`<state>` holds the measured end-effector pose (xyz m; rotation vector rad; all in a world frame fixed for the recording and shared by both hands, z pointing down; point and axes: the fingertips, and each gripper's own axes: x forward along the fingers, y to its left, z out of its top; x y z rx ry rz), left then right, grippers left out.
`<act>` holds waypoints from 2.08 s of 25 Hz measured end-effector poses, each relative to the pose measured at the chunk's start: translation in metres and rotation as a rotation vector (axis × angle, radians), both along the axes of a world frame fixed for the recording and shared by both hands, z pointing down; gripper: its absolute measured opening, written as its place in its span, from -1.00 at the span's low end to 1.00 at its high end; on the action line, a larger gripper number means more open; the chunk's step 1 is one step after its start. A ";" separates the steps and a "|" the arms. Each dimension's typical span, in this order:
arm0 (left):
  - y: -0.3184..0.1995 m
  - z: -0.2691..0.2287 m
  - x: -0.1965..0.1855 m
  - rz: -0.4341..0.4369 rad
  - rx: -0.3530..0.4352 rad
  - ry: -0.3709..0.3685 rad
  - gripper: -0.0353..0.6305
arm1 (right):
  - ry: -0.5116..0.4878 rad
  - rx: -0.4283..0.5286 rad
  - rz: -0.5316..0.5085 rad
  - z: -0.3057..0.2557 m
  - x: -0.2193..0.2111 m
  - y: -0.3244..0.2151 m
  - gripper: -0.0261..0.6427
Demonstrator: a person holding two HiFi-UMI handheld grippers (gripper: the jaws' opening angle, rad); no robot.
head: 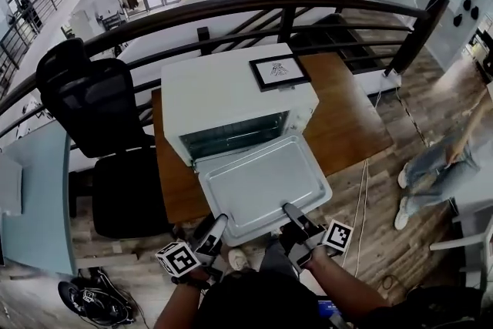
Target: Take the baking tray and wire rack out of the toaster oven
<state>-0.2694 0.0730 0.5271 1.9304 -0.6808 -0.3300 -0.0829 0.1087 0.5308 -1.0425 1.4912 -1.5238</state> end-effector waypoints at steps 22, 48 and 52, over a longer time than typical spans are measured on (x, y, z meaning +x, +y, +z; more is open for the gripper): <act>0.020 -0.009 0.146 0.136 0.021 -0.129 -0.47 | 0.243 0.078 -0.088 -0.049 0.127 0.004 -0.73; 0.005 0.016 0.402 0.365 -0.012 -0.265 -0.52 | 0.553 0.015 0.168 -0.083 0.362 0.011 -0.74; 0.000 0.016 0.420 0.389 -0.030 -0.247 -0.52 | 0.596 0.035 0.198 -0.090 0.376 0.008 -0.74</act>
